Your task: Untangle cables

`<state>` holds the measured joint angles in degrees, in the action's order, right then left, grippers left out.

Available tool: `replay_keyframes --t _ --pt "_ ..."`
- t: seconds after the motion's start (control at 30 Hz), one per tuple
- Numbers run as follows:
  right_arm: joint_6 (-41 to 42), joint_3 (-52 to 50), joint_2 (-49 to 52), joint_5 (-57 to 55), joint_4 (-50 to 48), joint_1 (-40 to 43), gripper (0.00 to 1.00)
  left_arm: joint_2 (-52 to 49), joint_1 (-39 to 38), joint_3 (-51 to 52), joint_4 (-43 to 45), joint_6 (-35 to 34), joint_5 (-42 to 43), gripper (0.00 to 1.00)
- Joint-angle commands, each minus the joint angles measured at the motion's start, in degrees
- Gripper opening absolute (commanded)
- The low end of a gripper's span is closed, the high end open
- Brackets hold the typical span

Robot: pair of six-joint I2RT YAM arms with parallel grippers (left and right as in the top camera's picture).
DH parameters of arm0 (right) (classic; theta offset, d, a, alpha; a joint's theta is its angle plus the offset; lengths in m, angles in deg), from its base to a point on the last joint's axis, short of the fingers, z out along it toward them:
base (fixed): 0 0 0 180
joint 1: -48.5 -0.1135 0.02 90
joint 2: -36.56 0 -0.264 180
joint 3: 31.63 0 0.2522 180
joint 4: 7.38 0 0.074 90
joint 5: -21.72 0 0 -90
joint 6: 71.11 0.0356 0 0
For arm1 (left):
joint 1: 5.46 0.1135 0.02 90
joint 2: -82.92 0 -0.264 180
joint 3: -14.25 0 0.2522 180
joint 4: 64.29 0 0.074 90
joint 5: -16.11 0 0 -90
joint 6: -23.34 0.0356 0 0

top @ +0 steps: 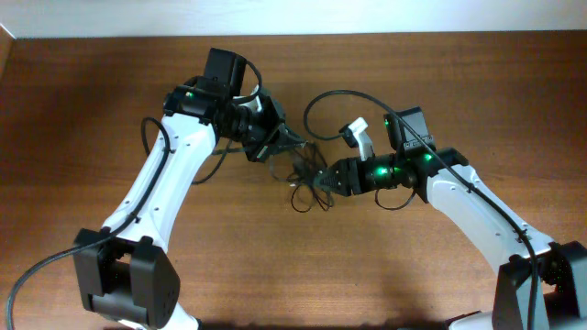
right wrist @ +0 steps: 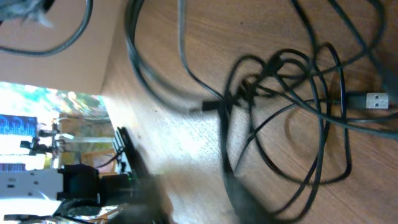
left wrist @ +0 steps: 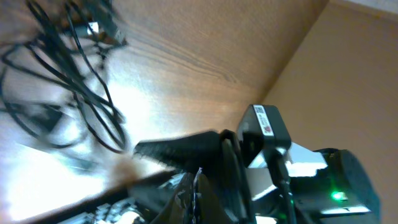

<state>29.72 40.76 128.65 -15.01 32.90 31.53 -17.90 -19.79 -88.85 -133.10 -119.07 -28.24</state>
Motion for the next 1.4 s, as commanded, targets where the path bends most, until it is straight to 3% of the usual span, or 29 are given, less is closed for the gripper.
replay_keyframes --t 0.0,0.1,0.2,0.3,0.4,0.53,0.57,0.73,0.83,1.07,1.13,1.17,1.27,1.37 --pt "-0.5 -0.2 0.2 -1.3 1.8 -0.3 0.04 0.7 0.7 -0.7 0.0 -5.9 2.3 0.03" --pt "-0.5 -0.2 0.2 -5.5 4.9 -0.3 0.04 0.7 1.7 -0.7 -0.4 -4.6 -4.9 0.03" --pt "-0.5 -0.2 0.2 -11.0 9.7 -0.3 0.04 0.7 1.4 -0.7 -3.7 3.1 -36.5 0.07" --pt "-0.5 -0.2 0.2 -16.9 13.1 -0.3 0.04 0.6 1.4 -0.7 -7.8 3.3 -55.2 0.12" --pt "-0.5 -0.2 0.2 -20.0 14.0 -0.3 0.04 0.5 1.2 -0.7 -10.8 3.5 -54.8 0.22" --pt "2.7 -0.2 0.2 -32.8 18.0 -0.2 0.07 0.4 -1.4 1.5 -11.4 16.8 -51.7 0.57" --pt "4.7 -0.2 0.2 -37.2 19.3 -0.2 0.07 0.4 -2.4 2.5 -10.9 19.8 -51.7 0.59" --pt "6.5 -0.2 0.2 -43.7 21.1 0.1 0.1 0.4 -7.1 8.4 -5.8 28.3 -51.0 0.43" --pt "9.4 -0.2 0.2 -43.8 21.2 3.1 0.11 0.4 -9.0 12.4 -2.4 29.2 -51.5 0.45" --pt "9.4 -0.2 0.2 -43.9 22.1 5.7 0.16 0.4 -9.0 25.7 11.2 29.2 -51.2 0.39" --pt "9.4 -0.2 0.2 -43.9 22.1 5.7 0.16 0.4 -9.0 28.5 14.4 29.2 -51.3 0.31" --pt "9.4 -0.2 0.2 -43.9 22.1 5.7 0.17 0.4 -9.0 29.0 14.5 30.1 -51.3 0.03" --pt "9.3 -0.2 0.2 -43.9 22.2 5.7 0.17 1.4 -9.0 27.2 13.3 39.2 -51.3 0.0" --pt "9.2 -0.2 0.2 -43.9 22.2 5.7 0.18 4.4 -9.2 22.6 8.8 43.2 -51.2 0.0"
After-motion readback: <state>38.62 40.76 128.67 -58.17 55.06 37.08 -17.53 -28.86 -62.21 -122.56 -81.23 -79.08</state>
